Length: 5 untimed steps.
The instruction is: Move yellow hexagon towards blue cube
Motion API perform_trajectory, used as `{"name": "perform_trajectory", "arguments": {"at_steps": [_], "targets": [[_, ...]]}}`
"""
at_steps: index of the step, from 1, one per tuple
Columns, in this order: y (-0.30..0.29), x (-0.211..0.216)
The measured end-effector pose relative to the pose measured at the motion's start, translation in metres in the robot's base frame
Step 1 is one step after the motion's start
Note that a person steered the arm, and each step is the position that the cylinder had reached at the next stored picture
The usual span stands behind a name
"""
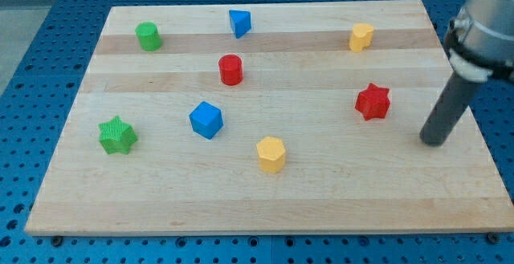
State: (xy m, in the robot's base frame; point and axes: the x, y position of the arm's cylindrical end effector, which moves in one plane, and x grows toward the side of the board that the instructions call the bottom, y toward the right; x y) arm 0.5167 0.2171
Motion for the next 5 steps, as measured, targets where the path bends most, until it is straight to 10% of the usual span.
{"name": "perform_trajectory", "arguments": {"at_steps": [5], "targets": [[-0.152,0.023]]}}
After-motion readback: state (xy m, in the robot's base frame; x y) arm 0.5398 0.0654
